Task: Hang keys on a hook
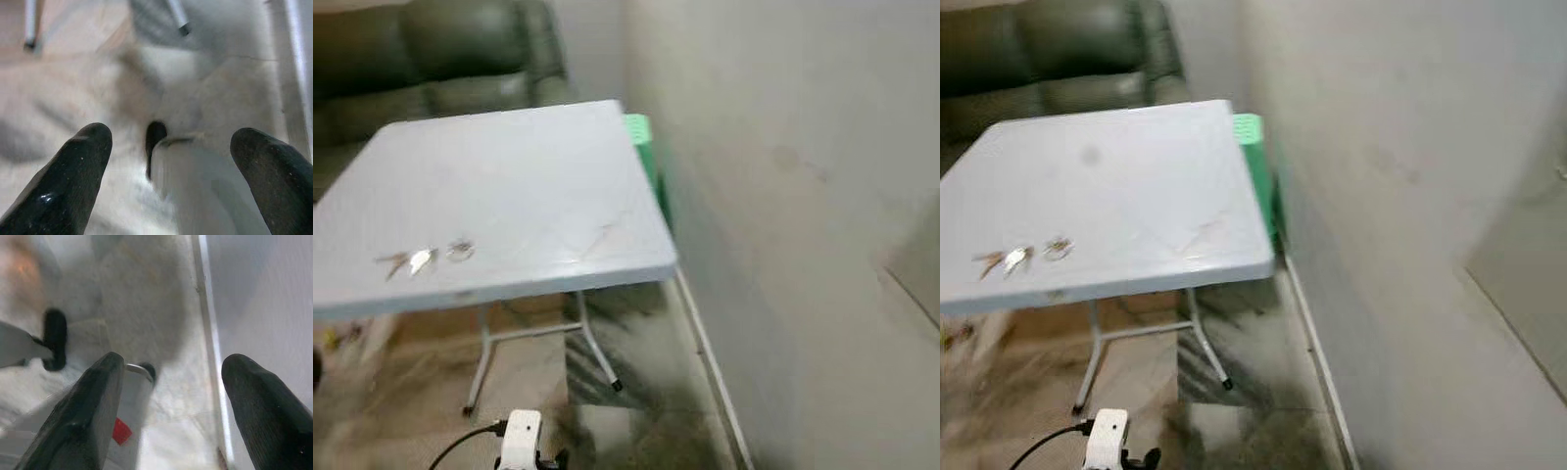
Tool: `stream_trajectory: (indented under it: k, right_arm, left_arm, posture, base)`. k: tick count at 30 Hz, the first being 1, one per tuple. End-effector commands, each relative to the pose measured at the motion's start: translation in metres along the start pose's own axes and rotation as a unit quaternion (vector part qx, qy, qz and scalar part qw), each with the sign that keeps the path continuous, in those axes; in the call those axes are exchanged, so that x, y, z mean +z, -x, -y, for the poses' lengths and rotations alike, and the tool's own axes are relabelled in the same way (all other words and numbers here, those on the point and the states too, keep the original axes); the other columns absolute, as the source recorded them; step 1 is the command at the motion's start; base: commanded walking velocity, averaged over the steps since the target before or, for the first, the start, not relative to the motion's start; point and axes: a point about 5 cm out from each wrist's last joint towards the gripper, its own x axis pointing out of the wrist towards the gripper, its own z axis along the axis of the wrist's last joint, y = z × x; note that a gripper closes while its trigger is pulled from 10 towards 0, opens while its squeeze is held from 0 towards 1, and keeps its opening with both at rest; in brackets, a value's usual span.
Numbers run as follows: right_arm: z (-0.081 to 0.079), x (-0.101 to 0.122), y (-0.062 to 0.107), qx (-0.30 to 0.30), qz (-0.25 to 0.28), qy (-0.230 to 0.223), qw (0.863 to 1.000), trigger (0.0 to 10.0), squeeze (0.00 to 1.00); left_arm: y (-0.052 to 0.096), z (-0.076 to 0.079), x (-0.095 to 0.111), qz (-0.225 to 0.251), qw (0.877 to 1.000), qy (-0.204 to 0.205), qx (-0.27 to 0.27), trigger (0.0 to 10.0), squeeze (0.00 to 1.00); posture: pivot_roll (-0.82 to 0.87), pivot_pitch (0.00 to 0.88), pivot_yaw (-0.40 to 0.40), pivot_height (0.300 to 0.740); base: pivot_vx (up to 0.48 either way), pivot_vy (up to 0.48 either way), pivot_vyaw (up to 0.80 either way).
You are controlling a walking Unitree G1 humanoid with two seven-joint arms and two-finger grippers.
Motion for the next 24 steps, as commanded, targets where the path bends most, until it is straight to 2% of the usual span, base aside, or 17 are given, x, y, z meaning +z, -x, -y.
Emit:
stream_trajectory:
  k: [1, 9, 12, 19, 24]
  right_arm:
    - [-0.0041, -0.0083, 0.0015, 0.003, -0.011, -0.005, 1.0, 10.0, 0.0]
    - [-0.0044, -0.0078, 0.0013, 0.003, -0.009, -0.013, 1.0, 10.0, 0.0]
    - [-0.0049, -0.0077, 0.0014, 0.005, -0.004, -0.046, 0.999, 10.0, 0.0]
    - [-0.0057, -0.0063, 0.001, 0.007, -0.001, -0.043, 0.999, 10.0, 0.0]
    - [-0.0061, -0.0058, 0.0008, 0.008, 0.0, -0.046, 0.999, 10.0, 0.0]
  left_arm:
    - [-0.0016, 0.0002, 0.0086, 0.011, 1.0, -0.004, -0.003, 10.0, 0.0]
    - [-0.0022, 0.0007, 0.0108, 0.013, 1.0, -0.003, -0.005, 10.0, 0.0]
    - [-0.0023, 0.0006, 0.0111, 0.013, 1.0, 0.001, -0.005, 10.0, 0.0]
    - [-0.0024, 0.0005, 0.0116, 0.013, 1.0, 0.009, -0.005, 10.0, 0.0]
    - [-0.0026, 0.0005, 0.012, 0.012, 1.0, 0.011, -0.004, 10.0, 0.0]
  posture:
    - [0.09, 0.023, 0.012, 0.74]
    - [0.09, 0.025, 0.015, 0.74]
    - [0.09, 0.025, 0.014, 0.74]
    - [0.09, 0.023, 0.016, 0.74]
    - [0.09, 0.021, 0.014, 0.74]
  base:
    - [0.0, 0.0, 0.78]
    - [0.0, 0.0, 0.78]
    - [0.0, 0.0, 0.0]
    - [0.0, 0.0, 0.0]
    - [0.0, 0.359, 0.0]
